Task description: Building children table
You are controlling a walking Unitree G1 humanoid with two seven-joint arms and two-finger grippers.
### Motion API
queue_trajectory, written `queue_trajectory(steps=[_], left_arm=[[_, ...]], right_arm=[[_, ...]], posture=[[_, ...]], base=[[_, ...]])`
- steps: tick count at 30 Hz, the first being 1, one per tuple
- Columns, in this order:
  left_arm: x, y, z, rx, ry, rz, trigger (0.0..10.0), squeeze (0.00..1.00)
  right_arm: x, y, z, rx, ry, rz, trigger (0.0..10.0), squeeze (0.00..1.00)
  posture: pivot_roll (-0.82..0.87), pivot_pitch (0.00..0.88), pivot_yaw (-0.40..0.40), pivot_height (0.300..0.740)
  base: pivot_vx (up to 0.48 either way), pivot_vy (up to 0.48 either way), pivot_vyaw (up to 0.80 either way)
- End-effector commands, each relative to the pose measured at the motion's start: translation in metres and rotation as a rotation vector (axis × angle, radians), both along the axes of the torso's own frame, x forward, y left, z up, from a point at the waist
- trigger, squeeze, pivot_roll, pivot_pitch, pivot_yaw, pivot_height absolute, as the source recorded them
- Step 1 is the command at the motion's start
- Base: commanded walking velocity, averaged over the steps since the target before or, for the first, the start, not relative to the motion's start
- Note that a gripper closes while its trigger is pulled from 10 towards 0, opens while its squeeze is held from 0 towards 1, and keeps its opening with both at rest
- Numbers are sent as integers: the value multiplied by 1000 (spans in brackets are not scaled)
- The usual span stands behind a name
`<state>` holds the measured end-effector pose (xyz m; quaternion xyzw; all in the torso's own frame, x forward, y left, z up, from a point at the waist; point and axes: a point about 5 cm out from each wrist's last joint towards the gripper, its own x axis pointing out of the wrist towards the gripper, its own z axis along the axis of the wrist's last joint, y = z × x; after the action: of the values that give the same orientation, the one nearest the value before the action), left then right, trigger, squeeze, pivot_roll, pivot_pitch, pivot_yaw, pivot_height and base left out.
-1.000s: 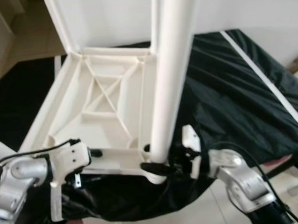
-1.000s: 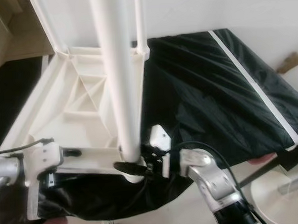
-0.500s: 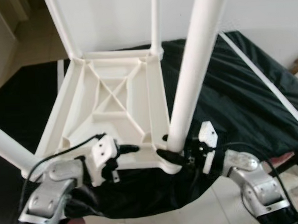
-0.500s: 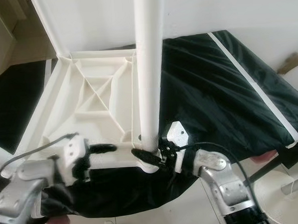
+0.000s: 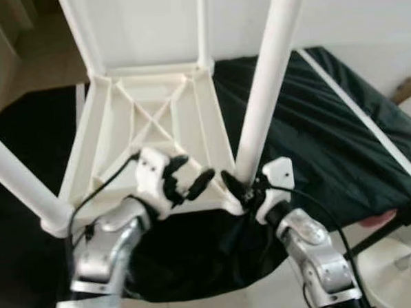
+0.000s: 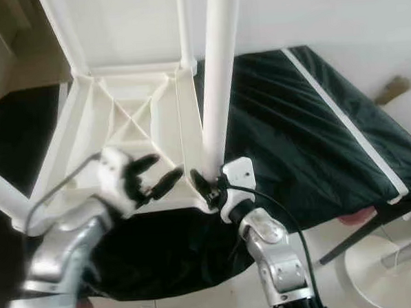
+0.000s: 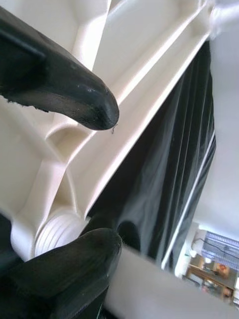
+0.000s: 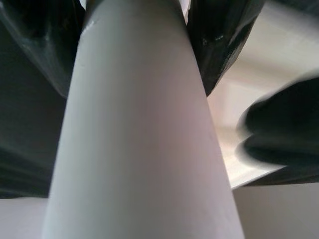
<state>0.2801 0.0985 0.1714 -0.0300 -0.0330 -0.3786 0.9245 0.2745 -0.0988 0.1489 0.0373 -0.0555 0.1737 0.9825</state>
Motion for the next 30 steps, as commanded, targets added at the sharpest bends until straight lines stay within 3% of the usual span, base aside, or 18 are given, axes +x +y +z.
queue_trajectory(steps=[1,3,4,6,11,18,19,20,26,30], left_arm=[[2,-1,-2,28,14,14,10000,0],[3,-6,-2,31,20,7,10000,0],[3,-6,-2,31,20,7,10000,0],[3,-11,0,5,22,11,10000,0],[5,-16,2,-24,36,28,10000,0],[6,-25,-3,26,38,4,10000,0],[11,-27,-3,47,19,30,10000,0],[12,-27,-4,50,17,40,10000,0],[15,-27,-3,39,16,59,10000,0],[14,-24,-4,48,-16,65,10000,0]], right_arm=[[4,-12,-16,-11,97,-122,10000,0],[6,-21,-17,-68,101,-286,10000,0],[6,-21,-17,-68,101,-286,10000,0],[4,-27,-22,-97,123,-397,10000,0],[1,-28,-28,-120,139,-451,10000,0],[1,-20,-30,-117,126,-450,10000,0],[2,-20,-27,-100,110,-435,10000,686],[1,-19,-25,-91,96,-429,10000,1000],[-1,-19,-20,-76,56,-403,10000,1000],[-3,-39,-9,-69,-22,-368,10000,1000]], posture=[[87,69,-1,740],[77,54,12,740],[77,54,12,740],[71,41,22,740],[67,28,30,740],[55,4,37,740],[49,0,35,740],[46,0,36,740],[40,0,36,740],[26,0,37,740]], base=[[0,0,0],[0,0,0],[0,0,0],[0,0,0],[0,0,0],[0,0,0],[0,0,0],[0,0,0],[0,0,0],[0,0,0]])
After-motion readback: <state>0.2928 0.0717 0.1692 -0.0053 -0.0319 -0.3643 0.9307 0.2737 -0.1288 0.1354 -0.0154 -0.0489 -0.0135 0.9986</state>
